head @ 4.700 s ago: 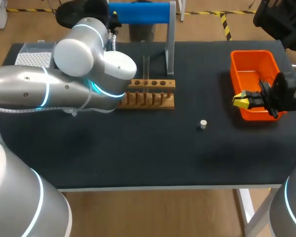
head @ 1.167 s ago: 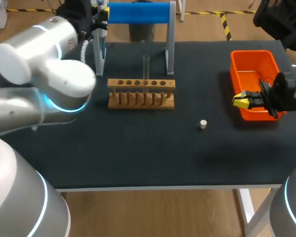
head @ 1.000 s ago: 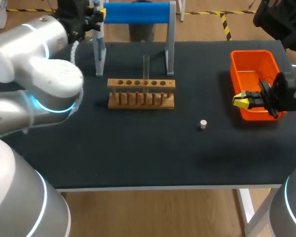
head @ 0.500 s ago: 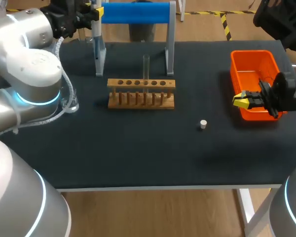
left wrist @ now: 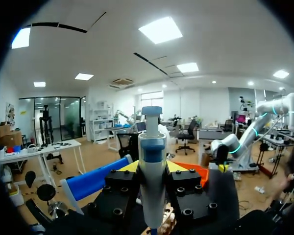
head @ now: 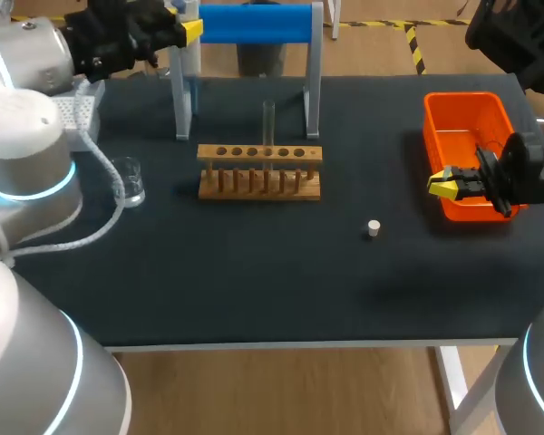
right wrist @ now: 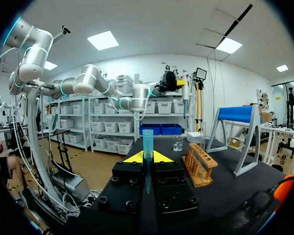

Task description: Invert the test tube, pick up the pipette, mount the tip to pipette, aspirate from beaker and dispense into the tube, eject the tip, return the pipette, and cap with the stopper.

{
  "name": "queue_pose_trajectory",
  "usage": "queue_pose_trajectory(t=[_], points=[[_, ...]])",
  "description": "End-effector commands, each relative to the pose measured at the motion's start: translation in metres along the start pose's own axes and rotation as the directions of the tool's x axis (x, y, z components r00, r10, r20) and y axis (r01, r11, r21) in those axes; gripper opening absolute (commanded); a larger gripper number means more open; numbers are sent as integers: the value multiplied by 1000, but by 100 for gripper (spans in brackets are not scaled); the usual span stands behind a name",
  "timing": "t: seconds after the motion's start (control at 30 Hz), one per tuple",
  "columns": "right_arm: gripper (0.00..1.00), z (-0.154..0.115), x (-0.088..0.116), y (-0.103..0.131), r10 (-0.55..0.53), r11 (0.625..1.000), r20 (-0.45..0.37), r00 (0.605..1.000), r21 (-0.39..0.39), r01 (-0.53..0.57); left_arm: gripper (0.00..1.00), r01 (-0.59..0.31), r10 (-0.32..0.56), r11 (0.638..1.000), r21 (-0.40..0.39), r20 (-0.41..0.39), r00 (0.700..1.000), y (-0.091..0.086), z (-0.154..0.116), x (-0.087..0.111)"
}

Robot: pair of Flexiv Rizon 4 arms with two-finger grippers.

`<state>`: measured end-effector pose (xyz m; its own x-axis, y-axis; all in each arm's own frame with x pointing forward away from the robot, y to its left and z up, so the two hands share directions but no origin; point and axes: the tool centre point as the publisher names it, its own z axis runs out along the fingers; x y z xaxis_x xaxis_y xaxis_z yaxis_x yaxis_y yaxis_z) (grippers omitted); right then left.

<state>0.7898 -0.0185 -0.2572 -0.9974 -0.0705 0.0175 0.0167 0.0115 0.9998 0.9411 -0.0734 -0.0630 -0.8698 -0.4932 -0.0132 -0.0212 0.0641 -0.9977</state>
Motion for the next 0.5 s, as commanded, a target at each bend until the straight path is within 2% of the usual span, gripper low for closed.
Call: queue_pose_trajectory(t=[0.03, 0.3, 0.5], points=[[0, 0, 1, 0, 0, 1000, 1, 1000, 1, 0, 0, -8, 9, 1000, 4, -213, 977, -11, -14, 13], [0, 0, 1, 0, 0, 1000, 1, 1000, 1, 0, 0, -7, 1, 1000, -20, -273, 962, -25, -6, 49], [0, 0, 1, 0, 0, 1000, 1, 1000, 1, 0, 0, -25, 29, 999, 20, -292, 956, -26, 7, 71]])
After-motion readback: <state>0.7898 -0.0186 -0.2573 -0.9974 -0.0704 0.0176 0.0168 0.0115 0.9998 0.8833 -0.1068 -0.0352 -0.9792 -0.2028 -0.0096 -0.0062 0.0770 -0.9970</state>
